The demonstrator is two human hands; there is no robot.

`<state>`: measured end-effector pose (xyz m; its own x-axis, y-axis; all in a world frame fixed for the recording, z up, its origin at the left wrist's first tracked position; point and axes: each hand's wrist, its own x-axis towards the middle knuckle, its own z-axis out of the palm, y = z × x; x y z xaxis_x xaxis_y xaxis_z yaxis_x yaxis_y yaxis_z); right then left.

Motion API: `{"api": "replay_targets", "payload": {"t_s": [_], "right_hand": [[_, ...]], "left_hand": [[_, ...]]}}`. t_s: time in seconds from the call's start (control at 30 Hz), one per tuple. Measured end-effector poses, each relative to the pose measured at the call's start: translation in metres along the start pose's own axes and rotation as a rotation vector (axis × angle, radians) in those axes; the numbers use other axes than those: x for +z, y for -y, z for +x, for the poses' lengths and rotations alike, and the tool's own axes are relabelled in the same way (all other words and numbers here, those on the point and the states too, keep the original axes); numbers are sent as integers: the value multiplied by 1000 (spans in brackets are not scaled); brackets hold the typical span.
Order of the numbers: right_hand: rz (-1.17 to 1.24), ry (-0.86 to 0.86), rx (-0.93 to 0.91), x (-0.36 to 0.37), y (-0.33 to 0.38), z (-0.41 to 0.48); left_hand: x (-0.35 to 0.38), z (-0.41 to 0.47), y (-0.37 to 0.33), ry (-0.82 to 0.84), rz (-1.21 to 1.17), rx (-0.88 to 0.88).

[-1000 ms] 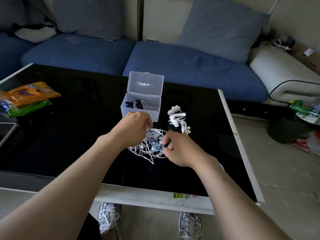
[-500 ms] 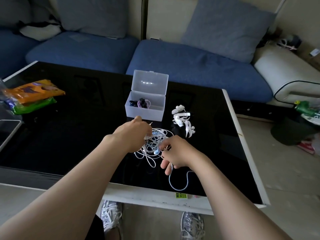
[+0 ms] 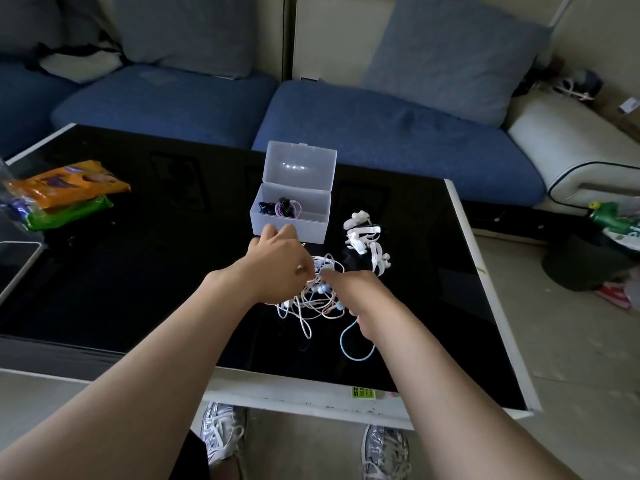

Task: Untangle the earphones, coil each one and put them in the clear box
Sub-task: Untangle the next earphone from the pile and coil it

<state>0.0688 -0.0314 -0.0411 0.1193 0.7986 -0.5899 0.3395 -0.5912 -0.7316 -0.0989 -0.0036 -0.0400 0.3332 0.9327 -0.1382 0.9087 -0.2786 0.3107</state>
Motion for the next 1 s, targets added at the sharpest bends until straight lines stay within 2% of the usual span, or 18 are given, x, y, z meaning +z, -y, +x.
{"api": "replay_targets", "payload": {"t_s": [0.1, 0.2, 0.37, 0.47, 0.53, 0.6, 0.7, 0.8, 0.87, 0.93, 1.0], "right_hand": [[131, 5, 44, 1, 4, 6], [121, -20, -33, -2, 3, 8], [80, -39, -127, -7, 3, 6], [108, -35, -139, -10, 5, 4], [116, -89, -162, -12, 4, 1], [61, -222, -169, -17, 3, 1], [-68, -348, -94, -25, 1, 0], [-89, -347, -15, -34, 0, -1], [-286, -344, -5, -37, -1, -2], [-387, -365, -149, -38, -1, -1], [-289, -304, -416, -37, 1, 1]], "left_hand": [[-3, -2, -5, -63, 24, 73], [-4, -2, -2, -71, -85, 127], [-5, 1, 1, -189, -248, 105], [-3, 2, -1, -247, -209, 99], [-3, 3, -4, -331, -175, 94], [-4, 5, -8, -463, -224, 94], [-12, 6, -16, -590, -506, -28], [-22, 5, -25, -598, -871, -201], [-26, 5, -29, -572, -1080, -189], [-28, 4, -30, -510, -1074, -115], [-28, 2, -35, -433, -1013, -12]]}}
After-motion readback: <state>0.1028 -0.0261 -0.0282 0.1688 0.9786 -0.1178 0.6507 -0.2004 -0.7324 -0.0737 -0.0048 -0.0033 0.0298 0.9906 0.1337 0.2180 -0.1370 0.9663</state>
